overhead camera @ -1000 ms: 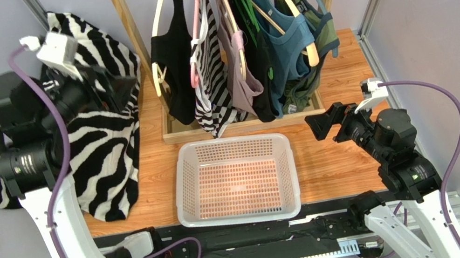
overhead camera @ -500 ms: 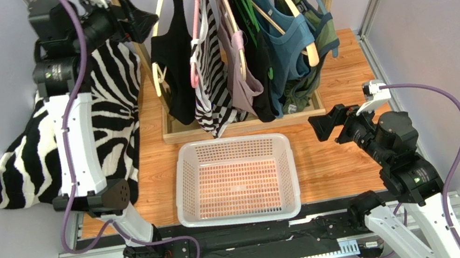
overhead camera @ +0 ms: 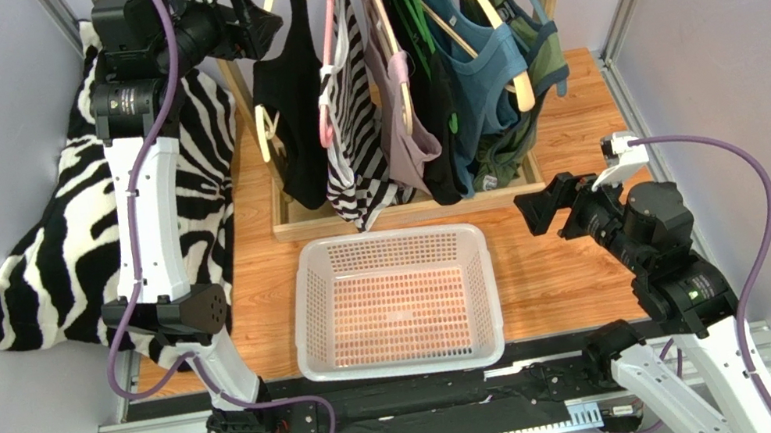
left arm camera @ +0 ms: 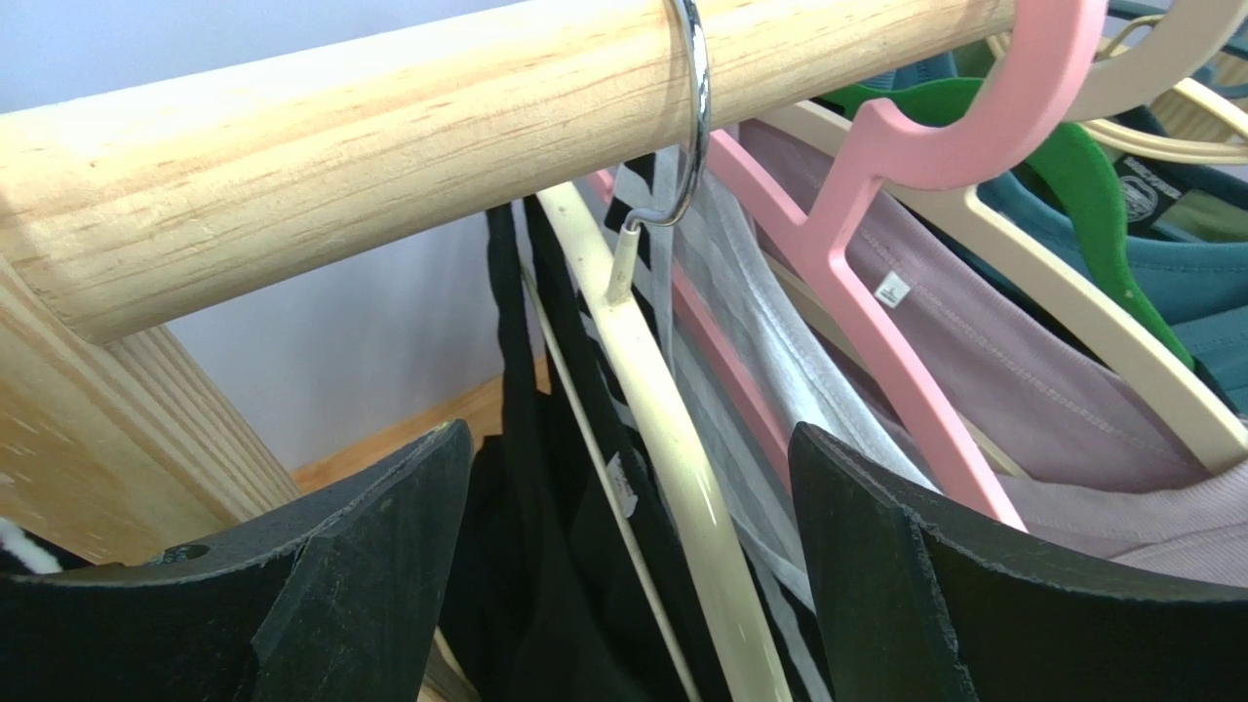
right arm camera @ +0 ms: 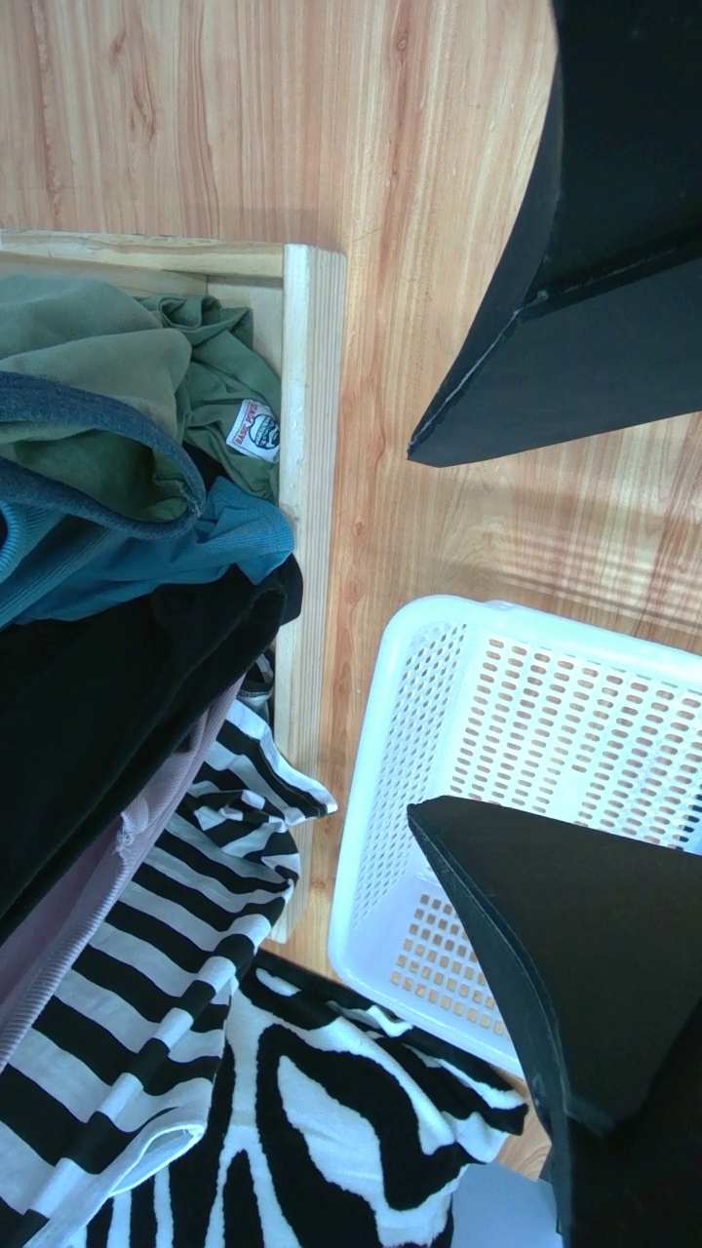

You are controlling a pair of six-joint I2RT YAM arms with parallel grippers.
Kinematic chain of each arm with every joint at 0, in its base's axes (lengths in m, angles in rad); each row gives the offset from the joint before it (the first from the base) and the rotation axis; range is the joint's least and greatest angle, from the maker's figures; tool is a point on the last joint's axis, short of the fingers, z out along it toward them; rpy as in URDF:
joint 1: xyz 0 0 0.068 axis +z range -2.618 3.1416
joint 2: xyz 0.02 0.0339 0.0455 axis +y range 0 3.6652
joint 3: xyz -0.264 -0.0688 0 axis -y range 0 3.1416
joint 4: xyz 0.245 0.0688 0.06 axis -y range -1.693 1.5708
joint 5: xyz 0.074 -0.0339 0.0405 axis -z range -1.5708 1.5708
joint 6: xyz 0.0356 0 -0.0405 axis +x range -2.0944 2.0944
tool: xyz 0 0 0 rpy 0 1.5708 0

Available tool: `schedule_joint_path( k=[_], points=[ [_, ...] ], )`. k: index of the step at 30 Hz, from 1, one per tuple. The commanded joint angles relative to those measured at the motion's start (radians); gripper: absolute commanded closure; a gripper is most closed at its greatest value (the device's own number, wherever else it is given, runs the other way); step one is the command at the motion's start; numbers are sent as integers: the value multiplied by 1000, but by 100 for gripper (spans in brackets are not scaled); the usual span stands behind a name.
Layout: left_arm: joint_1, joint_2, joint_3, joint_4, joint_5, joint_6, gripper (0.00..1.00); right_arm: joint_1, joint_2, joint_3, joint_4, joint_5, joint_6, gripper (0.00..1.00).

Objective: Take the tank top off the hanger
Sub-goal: Pick up the hanger from the clothesline.

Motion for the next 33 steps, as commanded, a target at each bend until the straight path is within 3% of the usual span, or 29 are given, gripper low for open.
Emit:
schedule_joint_path(
  k=[1,10,14,19,26,33],
  points=[
    [-20,1,-3,18,-52,49,12,6,0,19,24,-3,-15,12],
    [-57,-9,-29,-10,-95,100,22,6,-16,20,24,-11,-12,15],
    [-69,-7,-30,-13,-123,116,49,6,-26,19,23,-9,-13,17],
    [-80,-4,-26,-14,-129,141,62,6,-35,19,21,-8,-13,19],
    [-86,-21,0,-4,-166,144,100,6,-49,8,27,-12,-12,25],
    [-95,-74,29,36,-240,136,100,6,-57,3,26,-17,-9,28]
  ],
)
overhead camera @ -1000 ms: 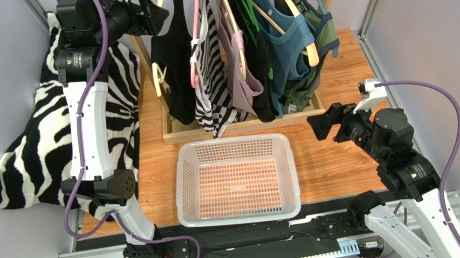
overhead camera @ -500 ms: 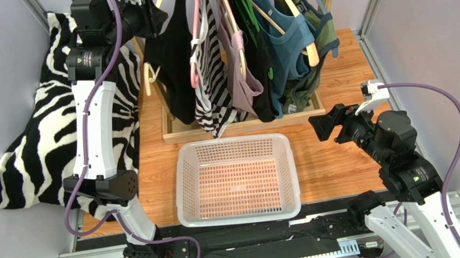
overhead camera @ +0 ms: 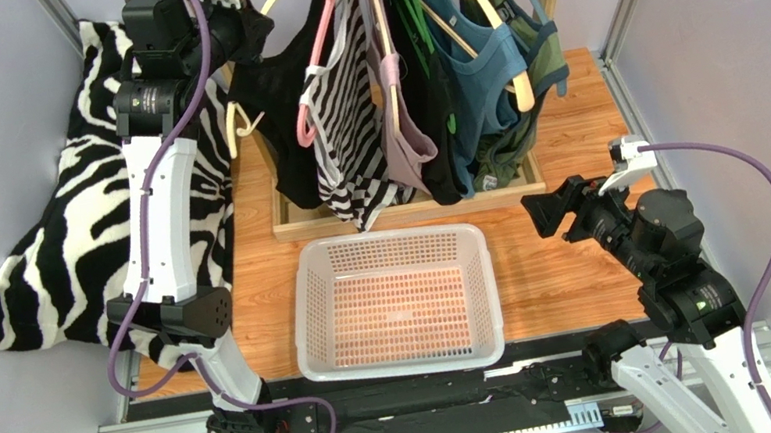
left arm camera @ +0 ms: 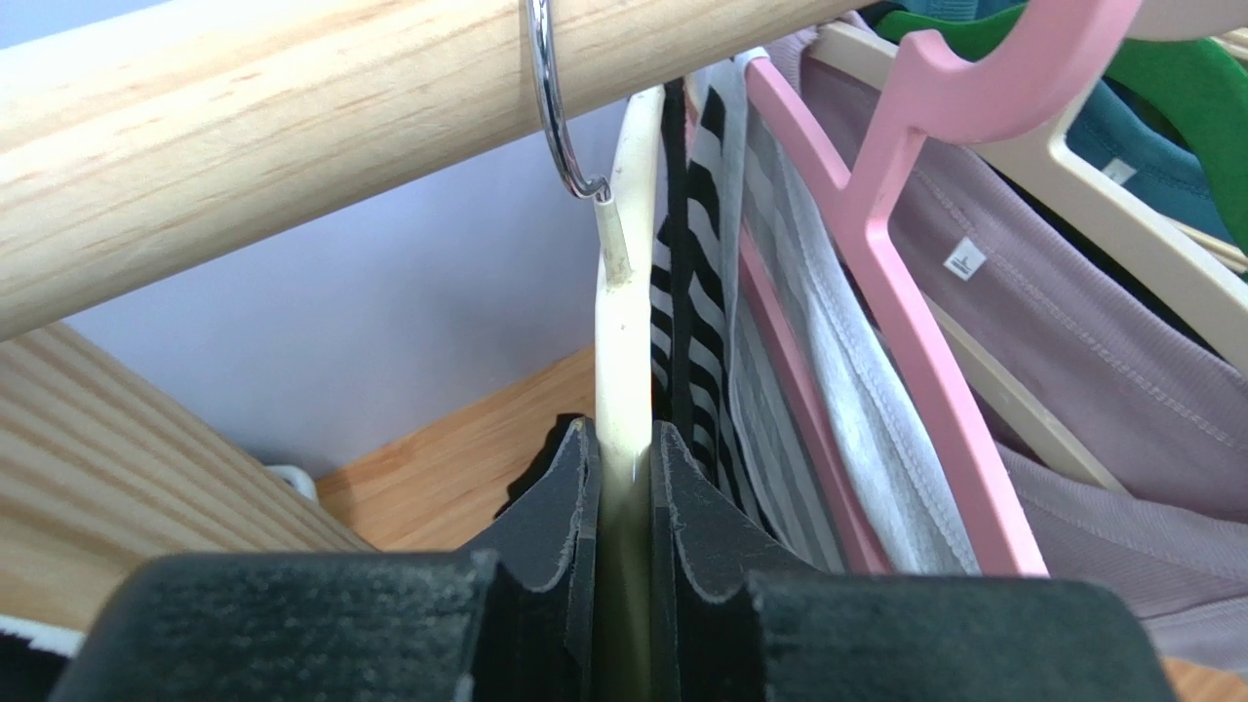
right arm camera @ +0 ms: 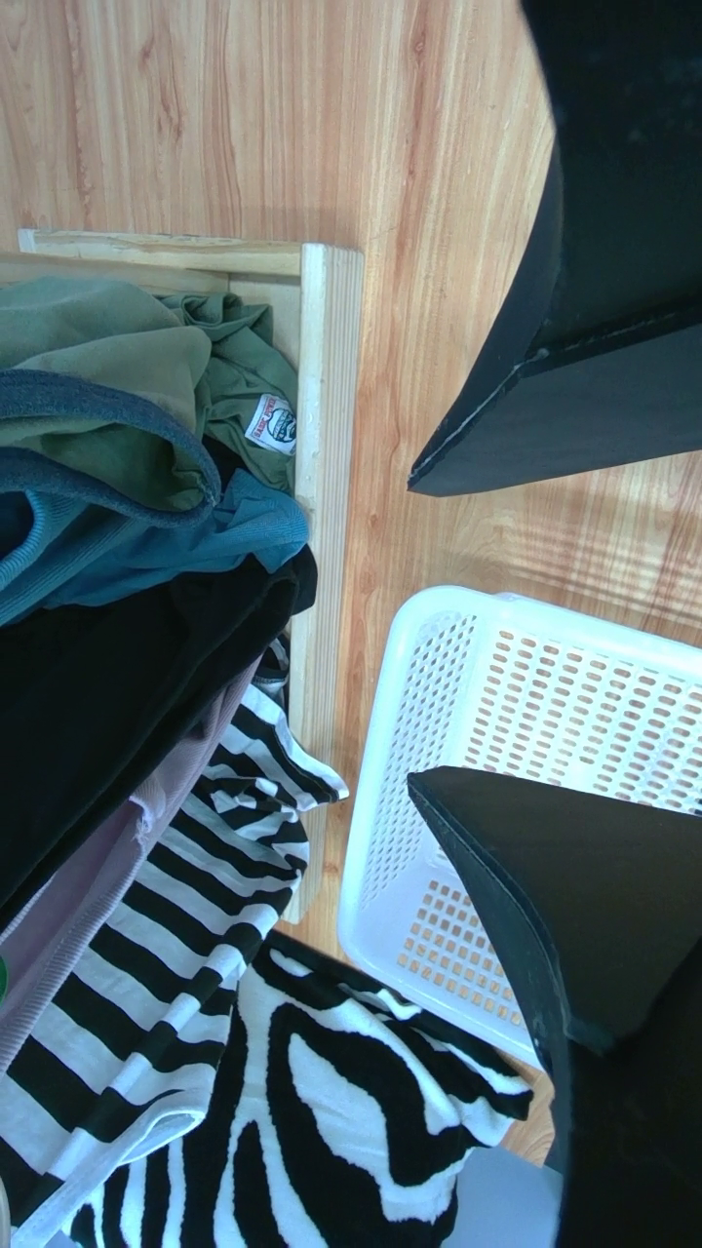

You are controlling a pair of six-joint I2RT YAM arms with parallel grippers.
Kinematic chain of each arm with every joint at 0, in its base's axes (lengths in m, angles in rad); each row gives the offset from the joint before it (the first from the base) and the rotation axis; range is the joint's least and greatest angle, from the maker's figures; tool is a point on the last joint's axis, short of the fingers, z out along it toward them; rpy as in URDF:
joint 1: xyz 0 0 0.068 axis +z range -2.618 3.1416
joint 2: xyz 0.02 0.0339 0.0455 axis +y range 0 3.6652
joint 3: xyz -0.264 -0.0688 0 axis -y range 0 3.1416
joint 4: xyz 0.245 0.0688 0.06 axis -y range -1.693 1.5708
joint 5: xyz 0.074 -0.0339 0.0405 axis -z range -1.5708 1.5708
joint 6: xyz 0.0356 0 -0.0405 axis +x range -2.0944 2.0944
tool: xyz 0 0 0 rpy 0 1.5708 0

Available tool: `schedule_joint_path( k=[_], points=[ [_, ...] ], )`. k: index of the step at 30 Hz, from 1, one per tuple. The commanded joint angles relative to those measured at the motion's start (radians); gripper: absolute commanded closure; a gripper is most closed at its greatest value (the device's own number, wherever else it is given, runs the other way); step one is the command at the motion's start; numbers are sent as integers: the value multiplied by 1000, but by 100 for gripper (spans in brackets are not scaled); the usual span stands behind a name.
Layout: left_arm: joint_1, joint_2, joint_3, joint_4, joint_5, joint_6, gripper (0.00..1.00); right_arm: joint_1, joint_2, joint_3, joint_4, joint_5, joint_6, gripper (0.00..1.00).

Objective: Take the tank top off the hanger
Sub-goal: Pick up the hanger from the clothesline.

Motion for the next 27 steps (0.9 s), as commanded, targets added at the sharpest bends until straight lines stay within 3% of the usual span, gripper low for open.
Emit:
schedule_joint_path(
  k=[1,7,15,22,27],
  points=[
    [-13,-84,62,60,-97,0,100,6,-16,3,27,-14,-9,28],
    [-57,-154,65,126,-273,89,100,7,-23,-1,26,-22,-3,29],
    [-85,-299,-36,120,-334,134,100,7,-20,11,24,-31,-3,29],
    [-94,-526,-300,34,-290,132,100,7,-25,23,17,-37,0,30],
    [-99,-647,-322,-102,-103,180,100,7,-27,22,18,-31,0,30]
  ],
)
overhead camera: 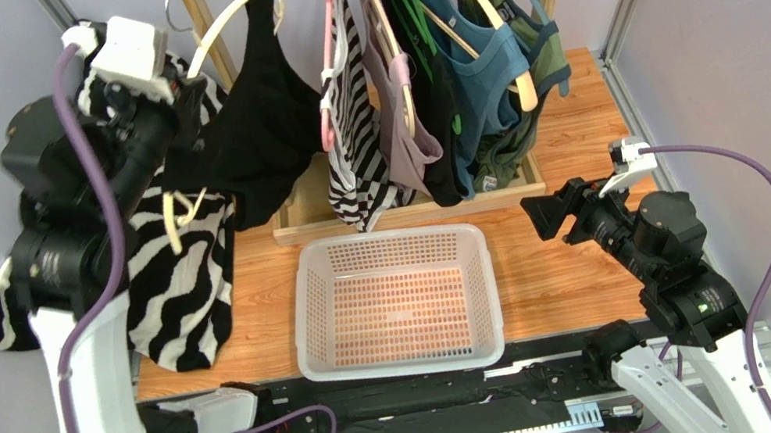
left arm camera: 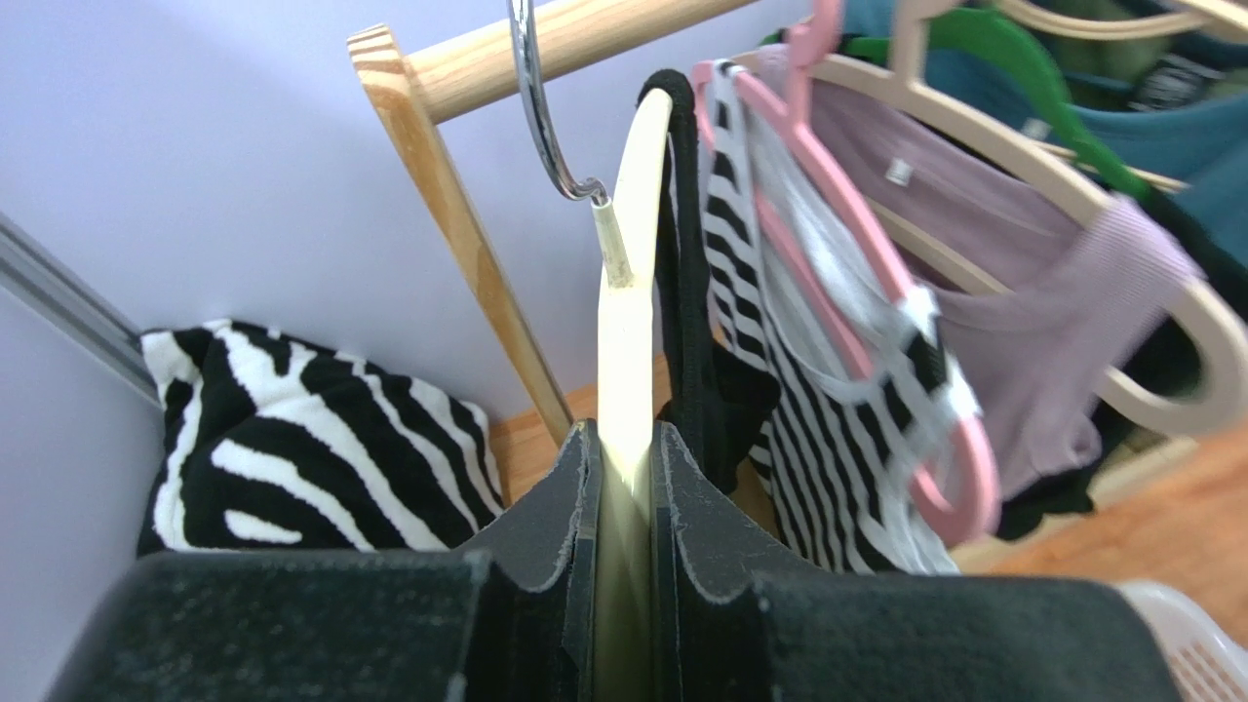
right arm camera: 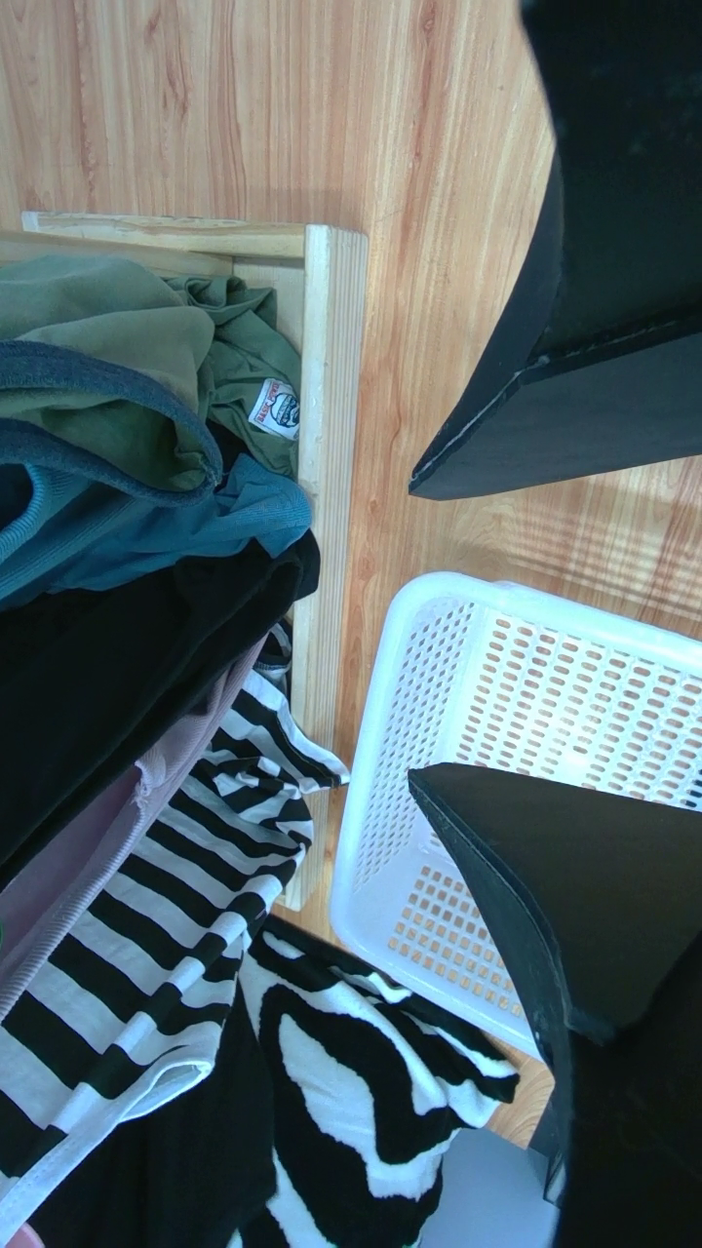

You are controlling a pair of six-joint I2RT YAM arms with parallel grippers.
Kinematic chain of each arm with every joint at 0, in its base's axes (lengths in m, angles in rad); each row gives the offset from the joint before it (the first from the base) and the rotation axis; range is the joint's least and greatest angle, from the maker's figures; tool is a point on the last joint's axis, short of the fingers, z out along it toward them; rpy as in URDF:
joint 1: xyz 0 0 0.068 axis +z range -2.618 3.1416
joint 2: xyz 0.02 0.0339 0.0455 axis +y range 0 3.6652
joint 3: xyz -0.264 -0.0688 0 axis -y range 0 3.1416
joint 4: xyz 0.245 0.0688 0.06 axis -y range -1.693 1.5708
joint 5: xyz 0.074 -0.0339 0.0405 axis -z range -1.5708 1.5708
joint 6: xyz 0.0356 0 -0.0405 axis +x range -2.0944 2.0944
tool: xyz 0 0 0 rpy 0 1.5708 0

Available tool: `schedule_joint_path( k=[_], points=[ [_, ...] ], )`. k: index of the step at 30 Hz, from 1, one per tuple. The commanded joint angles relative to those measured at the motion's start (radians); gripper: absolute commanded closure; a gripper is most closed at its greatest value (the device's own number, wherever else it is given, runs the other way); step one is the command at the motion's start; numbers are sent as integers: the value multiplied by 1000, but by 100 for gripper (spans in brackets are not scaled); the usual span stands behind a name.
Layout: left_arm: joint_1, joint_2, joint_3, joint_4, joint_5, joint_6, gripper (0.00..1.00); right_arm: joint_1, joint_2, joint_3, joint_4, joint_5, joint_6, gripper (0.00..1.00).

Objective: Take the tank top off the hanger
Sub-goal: Pick up the hanger from the clothesline.

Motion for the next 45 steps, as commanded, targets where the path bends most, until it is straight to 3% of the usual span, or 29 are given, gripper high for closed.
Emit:
schedule_joint_path(
  k=[1,10,20,28,32,45],
  points=[
    [-12,-96,48,-48,159,68,100,7,-15,22,19,-4,-1,30],
    [-12,-156,330,-66,263,117,100,9,-26,0,25,10,-2,30],
    [-11,-209,376,65,396,60,100,9,-24,8,17,17,-7,30],
    [52,-156,579,145,492,-68,100,10,-20,0,23,16,-7,30],
    [75,-162,542,145,541,-108,100,10,-20,2,23,16,-7,30],
    [78,-121,372,151,564,5,100,15,-29,3,23,10,-7,30]
  ],
)
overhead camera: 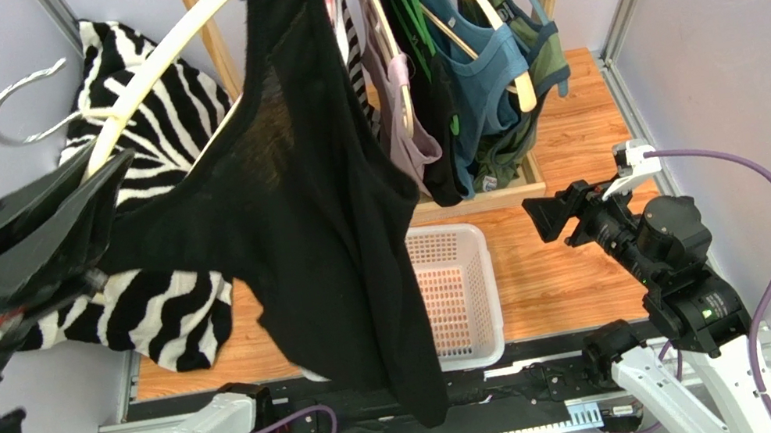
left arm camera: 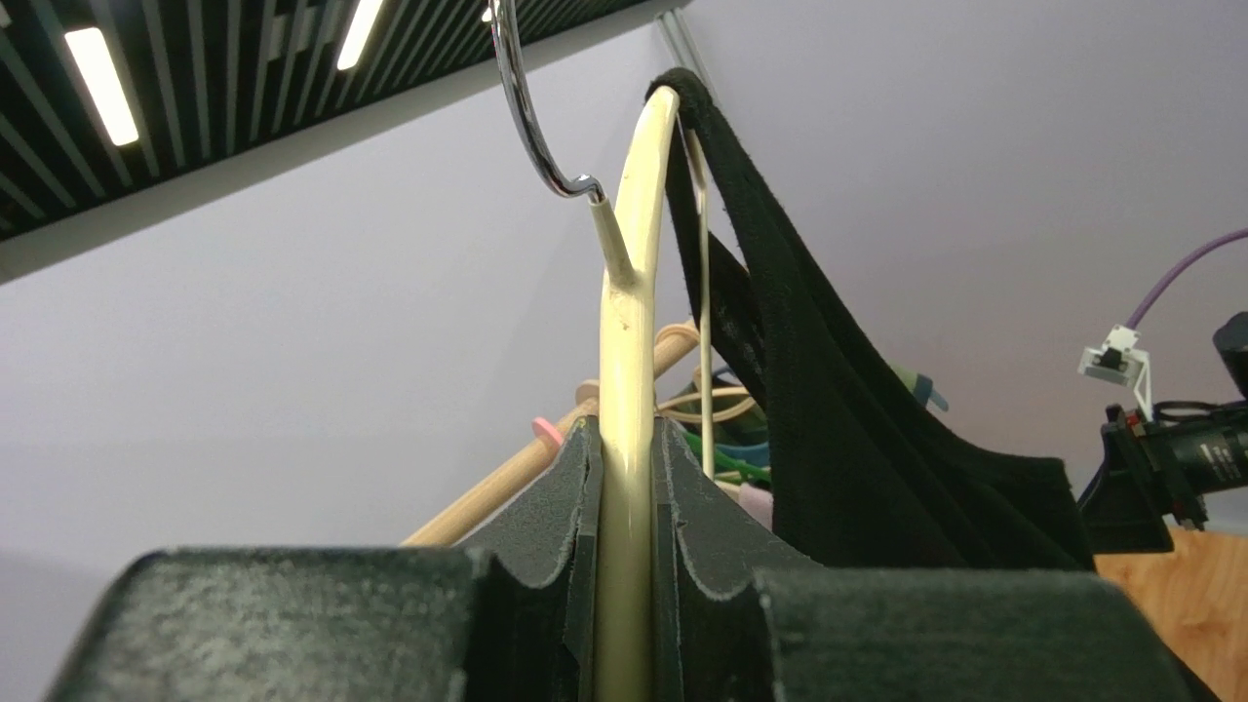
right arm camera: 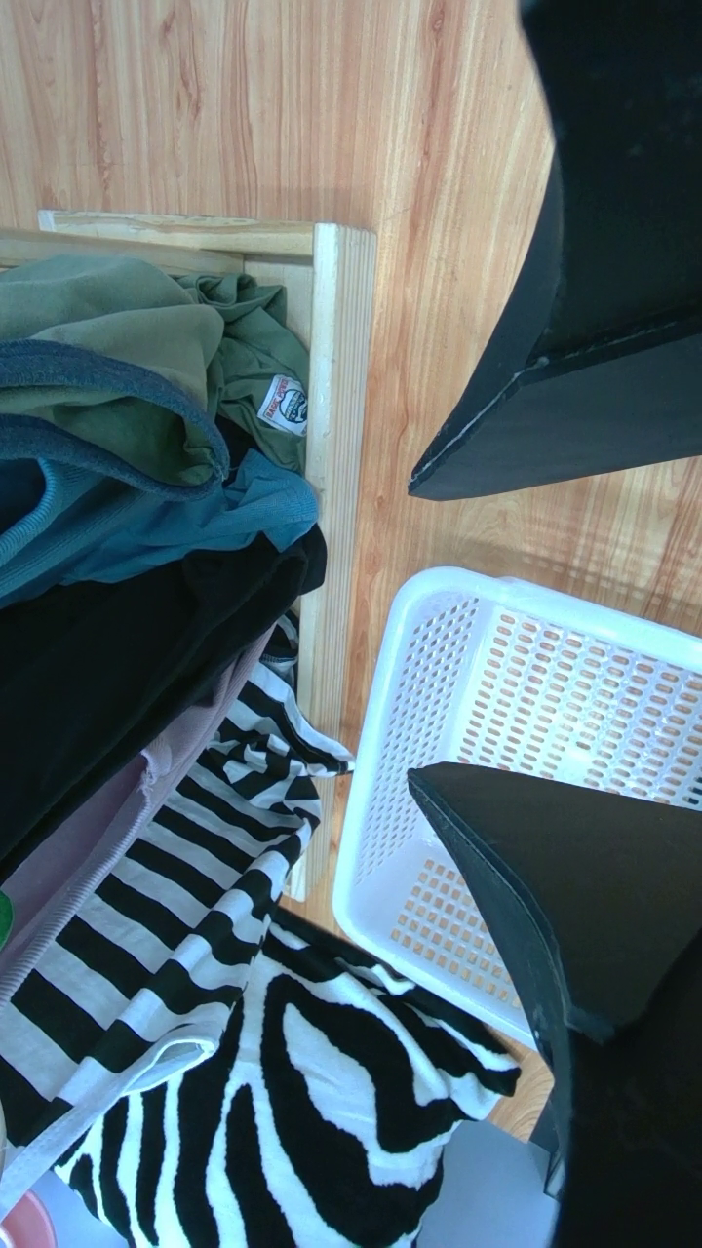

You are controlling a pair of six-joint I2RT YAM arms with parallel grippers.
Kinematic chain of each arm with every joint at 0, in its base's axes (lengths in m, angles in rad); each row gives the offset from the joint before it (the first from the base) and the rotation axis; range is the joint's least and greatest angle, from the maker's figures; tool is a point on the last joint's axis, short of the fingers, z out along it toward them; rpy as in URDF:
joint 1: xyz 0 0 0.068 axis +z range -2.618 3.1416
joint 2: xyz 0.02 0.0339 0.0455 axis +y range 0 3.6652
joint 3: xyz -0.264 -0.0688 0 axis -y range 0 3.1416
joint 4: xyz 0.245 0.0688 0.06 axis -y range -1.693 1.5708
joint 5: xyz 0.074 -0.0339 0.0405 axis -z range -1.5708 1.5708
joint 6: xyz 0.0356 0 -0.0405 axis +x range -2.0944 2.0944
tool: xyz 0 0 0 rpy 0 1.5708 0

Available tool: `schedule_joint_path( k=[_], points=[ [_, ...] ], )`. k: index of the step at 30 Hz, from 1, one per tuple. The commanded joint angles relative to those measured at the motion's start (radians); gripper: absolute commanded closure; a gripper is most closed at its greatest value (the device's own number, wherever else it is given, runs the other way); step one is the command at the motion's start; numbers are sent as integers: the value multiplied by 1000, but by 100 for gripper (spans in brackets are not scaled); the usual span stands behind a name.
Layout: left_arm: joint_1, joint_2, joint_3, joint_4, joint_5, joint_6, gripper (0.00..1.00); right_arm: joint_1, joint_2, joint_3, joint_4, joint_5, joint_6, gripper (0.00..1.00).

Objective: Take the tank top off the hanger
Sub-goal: Pick up the hanger from the clothesline, then remove the tank top from the hanger.

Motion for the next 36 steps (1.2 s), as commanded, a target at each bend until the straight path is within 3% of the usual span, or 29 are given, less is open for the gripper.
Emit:
schedule_joint_path(
  k=[1,10,17,21,26,32,36],
  points=[
    [6,59,-2,84,7,50,100,10,-5,3,24,5,-5,30],
    [6,97,22,156,47,-20,100,11,-4,6,29,5,-8,30],
    [6,-47,-325,55,156,-66,99,11,33,46,43,-53,-5,27],
    [6,-156,-528,3,154,-73,99,13,65,124,63,-122,3,18],
    [5,-226,-769,-3,130,-73,100,20,91,204,122,-252,50,14],
    [-16,-219,-889,4,116,-79,100,65,154,258,190,-315,81,12],
    [-26,-174,-868,18,111,-82,100,190,258,328,198,-251,28,12]
  ],
)
